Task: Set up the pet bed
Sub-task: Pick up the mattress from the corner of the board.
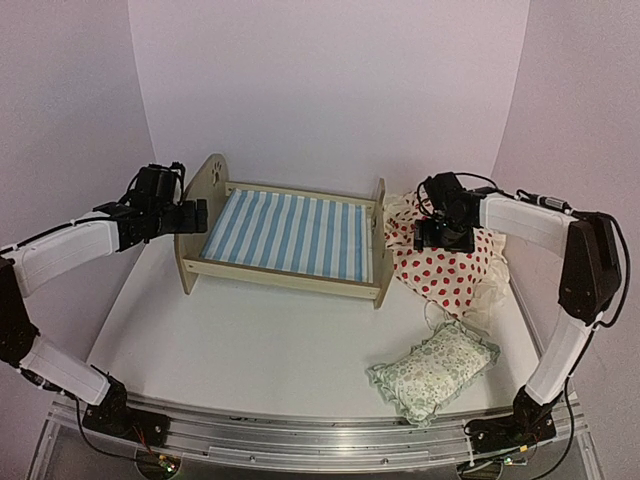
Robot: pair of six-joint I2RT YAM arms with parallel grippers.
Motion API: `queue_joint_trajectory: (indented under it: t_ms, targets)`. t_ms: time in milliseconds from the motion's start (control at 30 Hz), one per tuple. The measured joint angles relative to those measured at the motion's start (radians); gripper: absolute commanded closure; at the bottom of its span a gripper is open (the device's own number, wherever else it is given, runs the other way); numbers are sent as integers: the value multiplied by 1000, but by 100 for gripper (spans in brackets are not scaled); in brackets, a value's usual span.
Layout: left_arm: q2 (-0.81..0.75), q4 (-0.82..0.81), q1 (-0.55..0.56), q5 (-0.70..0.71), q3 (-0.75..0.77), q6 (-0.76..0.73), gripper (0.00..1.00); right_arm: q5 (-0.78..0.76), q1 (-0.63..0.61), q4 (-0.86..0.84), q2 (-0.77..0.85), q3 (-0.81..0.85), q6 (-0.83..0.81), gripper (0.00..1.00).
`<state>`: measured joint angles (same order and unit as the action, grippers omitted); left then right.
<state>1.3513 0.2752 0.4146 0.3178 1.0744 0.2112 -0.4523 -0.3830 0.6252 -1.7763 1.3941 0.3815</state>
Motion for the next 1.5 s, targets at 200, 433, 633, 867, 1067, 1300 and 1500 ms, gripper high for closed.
queue_joint_trajectory:
  t_ms: [200, 433, 633, 867, 1067, 1300, 1500]
  targets:
    - [-59, 53, 54, 2, -19, 25, 7, 2, 117, 44, 15, -124, 20, 2]
    - [-84, 77, 141, 22, -30, 32, 8, 103, 193, 50, 5, -142, 24, 2]
    - [-88, 84, 163, 27, -35, 33, 9, 199, 222, 30, -89, -141, 41, 6]
    - [-104, 92, 164, 30, -52, 32, 11, 243, 227, 6, -181, -126, 76, 51]
    - [-119, 92, 164, 35, -56, 30, 14, 259, 227, -12, -185, -115, 83, 94]
    - [-127, 84, 169, -44, -56, 20, 16, 302, 228, -3, -155, -70, 92, 100]
    - [-127, 61, 196, -153, -56, 17, 16, 338, 228, 7, 6, 21, 129, 100]
